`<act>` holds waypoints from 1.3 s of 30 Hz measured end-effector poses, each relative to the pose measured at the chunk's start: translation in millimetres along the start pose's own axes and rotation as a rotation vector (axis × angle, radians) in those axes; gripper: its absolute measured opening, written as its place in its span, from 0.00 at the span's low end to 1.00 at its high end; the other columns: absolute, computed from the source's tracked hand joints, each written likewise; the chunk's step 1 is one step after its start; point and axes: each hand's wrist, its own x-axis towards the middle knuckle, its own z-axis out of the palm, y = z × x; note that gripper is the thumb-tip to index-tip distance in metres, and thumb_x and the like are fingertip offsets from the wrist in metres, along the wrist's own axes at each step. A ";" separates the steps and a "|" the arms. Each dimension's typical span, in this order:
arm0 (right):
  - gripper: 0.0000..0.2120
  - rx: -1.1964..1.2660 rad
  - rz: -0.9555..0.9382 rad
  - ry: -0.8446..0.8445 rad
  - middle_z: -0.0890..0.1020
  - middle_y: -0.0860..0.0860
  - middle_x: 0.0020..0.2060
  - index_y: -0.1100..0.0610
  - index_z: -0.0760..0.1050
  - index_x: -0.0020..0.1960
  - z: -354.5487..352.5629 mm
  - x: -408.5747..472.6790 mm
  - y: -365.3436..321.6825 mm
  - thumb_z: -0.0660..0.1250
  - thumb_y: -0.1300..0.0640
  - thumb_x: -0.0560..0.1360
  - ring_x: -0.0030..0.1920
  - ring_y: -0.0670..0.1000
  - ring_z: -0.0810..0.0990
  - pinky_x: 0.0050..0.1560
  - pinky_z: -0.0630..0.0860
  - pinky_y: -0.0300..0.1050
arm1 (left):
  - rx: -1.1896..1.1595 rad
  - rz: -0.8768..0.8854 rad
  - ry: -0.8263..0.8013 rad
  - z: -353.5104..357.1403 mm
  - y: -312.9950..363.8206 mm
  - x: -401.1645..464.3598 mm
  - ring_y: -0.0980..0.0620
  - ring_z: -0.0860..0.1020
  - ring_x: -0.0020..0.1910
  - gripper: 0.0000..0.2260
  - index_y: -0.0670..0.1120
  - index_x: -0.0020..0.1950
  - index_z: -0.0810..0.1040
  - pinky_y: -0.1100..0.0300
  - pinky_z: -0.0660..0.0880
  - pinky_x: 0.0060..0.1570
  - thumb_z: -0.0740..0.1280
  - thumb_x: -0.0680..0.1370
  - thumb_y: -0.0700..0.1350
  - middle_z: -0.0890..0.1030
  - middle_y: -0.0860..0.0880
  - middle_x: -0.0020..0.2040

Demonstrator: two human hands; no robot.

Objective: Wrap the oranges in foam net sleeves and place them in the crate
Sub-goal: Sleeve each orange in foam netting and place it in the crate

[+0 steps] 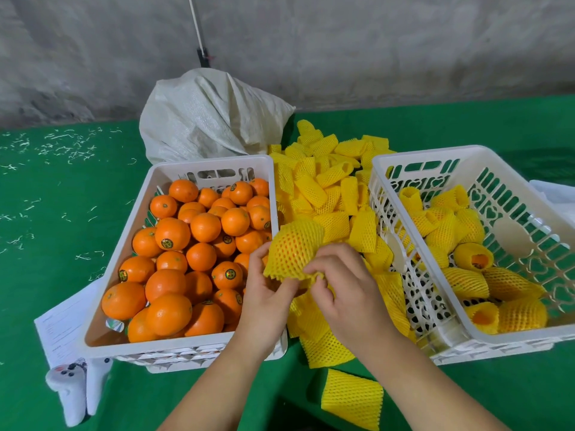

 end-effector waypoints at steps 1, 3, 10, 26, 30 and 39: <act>0.08 0.012 -0.020 -0.025 0.76 0.52 0.54 0.59 0.79 0.53 1.2 -4.0 -3.5 0.63 0.62 0.77 0.55 0.54 0.77 0.53 0.75 0.42 | 0.007 0.018 0.019 -1.0 -0.9 0.8 0.42 0.83 0.60 0.25 0.60 0.68 0.73 0.50 0.82 0.56 0.77 0.75 0.44 0.83 0.45 0.60; 0.11 0.145 0.120 -0.051 0.74 0.48 0.58 0.55 0.77 0.58 5.1 -11.9 -11.5 0.65 0.56 0.76 0.60 0.50 0.76 0.57 0.75 0.42 | 0.006 0.041 0.051 -3.6 -3.0 1.2 0.41 0.82 0.59 0.28 0.64 0.65 0.73 0.46 0.80 0.57 0.78 0.74 0.40 0.81 0.43 0.62; 0.30 0.883 0.950 -0.107 0.83 0.44 0.61 0.40 0.73 0.68 14.0 -1.9 -18.3 0.76 0.47 0.68 0.61 0.45 0.82 0.61 0.81 0.50 | 0.286 0.135 -0.050 3.2 -9.3 -8.8 0.56 0.81 0.62 0.30 0.64 0.72 0.65 0.60 0.81 0.53 0.74 0.80 0.41 0.78 0.65 0.63; 0.20 0.187 0.850 -0.091 0.68 0.49 0.69 0.42 0.68 0.69 -24.1 0.8 110.5 0.69 0.52 0.80 0.66 0.53 0.74 0.58 0.78 0.55 | 1.847 -0.400 -0.669 -66.3 -12.8 50.1 0.39 0.55 0.82 0.27 0.62 0.83 0.59 0.35 0.59 0.74 0.63 0.85 0.48 0.56 0.52 0.84; 0.22 -0.085 0.827 -0.868 0.51 0.52 0.83 0.39 0.70 0.74 26.9 -26.7 89.9 0.66 0.43 0.80 0.81 0.60 0.46 0.78 0.52 0.56 | 2.064 -0.372 -0.679 -62.1 -16.4 50.4 0.36 0.58 0.78 0.31 0.58 0.85 0.52 0.37 0.57 0.77 0.60 0.85 0.41 0.59 0.44 0.78; 0.18 -0.410 0.546 -1.005 0.42 0.48 0.83 0.42 0.74 0.67 44.0 -43.1 108.4 0.67 0.57 0.80 0.82 0.60 0.37 0.79 0.49 0.62 | 2.002 -0.243 -0.470 -63.2 -17.8 49.9 0.40 0.66 0.75 0.24 0.54 0.80 0.60 0.45 0.63 0.73 0.61 0.85 0.43 0.70 0.46 0.76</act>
